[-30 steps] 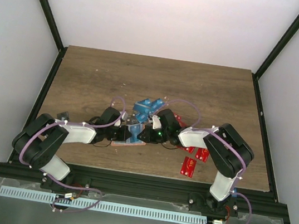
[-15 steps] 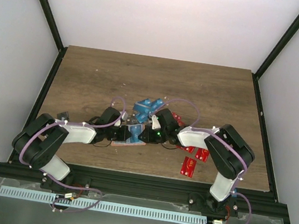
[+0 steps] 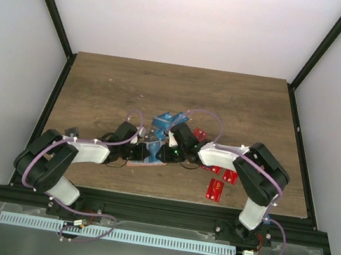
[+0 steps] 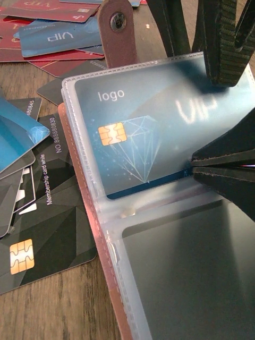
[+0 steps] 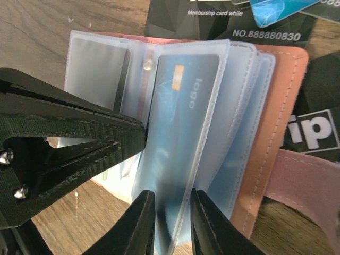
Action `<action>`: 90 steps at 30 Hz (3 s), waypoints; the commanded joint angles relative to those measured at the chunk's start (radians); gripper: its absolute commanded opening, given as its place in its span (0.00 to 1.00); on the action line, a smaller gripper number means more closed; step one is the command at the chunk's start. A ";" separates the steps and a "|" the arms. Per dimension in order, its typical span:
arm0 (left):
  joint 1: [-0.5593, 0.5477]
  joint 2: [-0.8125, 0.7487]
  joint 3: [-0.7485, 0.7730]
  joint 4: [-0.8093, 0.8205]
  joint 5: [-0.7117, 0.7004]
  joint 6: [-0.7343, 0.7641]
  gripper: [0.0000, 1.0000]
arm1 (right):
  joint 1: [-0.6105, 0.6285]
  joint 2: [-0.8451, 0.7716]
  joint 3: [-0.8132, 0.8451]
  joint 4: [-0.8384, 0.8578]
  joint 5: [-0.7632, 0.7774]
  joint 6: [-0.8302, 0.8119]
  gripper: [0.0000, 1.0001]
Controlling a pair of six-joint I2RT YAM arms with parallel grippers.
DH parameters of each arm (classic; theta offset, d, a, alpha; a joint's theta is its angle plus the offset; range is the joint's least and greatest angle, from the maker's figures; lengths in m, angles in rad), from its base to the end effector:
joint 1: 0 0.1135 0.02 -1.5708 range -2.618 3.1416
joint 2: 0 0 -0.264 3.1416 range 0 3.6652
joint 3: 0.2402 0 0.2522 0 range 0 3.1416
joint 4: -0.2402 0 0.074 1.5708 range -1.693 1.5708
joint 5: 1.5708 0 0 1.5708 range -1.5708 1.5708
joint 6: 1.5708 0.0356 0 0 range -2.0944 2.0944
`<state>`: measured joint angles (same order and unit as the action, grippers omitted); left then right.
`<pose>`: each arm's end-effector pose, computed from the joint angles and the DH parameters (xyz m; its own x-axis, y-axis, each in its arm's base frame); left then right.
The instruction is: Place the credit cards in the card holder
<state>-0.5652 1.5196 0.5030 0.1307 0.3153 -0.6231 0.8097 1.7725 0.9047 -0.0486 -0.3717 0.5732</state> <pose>0.2091 -0.1457 0.1169 -0.9249 -0.0703 -0.3736 0.1664 0.8087 -0.5642 0.2267 0.2567 0.1390 -0.9083 -0.2210 -0.3551 -0.3981 0.7170 0.5722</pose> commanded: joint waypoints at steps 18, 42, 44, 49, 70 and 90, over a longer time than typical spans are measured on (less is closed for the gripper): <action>-0.010 0.060 -0.025 -0.068 -0.046 0.008 0.04 | 0.038 -0.041 0.080 -0.059 0.046 -0.014 0.21; -0.007 -0.381 -0.021 -0.371 -0.198 -0.017 0.49 | 0.078 0.092 0.193 0.001 -0.077 0.016 0.25; -0.003 -0.443 -0.021 -0.408 -0.229 -0.021 0.50 | 0.089 0.124 0.226 0.000 -0.084 0.018 0.26; 0.007 -0.588 -0.020 -0.507 -0.316 -0.042 0.57 | 0.127 0.241 0.377 -0.014 -0.147 0.018 0.29; 0.009 -0.762 -0.040 -0.542 -0.430 -0.107 0.57 | 0.151 0.154 0.341 0.021 -0.177 0.013 0.54; 0.037 -0.476 -0.107 -0.354 -0.560 -0.093 1.00 | 0.003 -0.613 -0.274 -0.277 0.393 0.064 0.75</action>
<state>-0.5358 0.9855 0.4091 -0.3180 -0.2790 -0.7521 0.8345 1.2297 0.6731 -0.2455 -0.0978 0.5964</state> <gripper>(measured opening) 0.997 0.707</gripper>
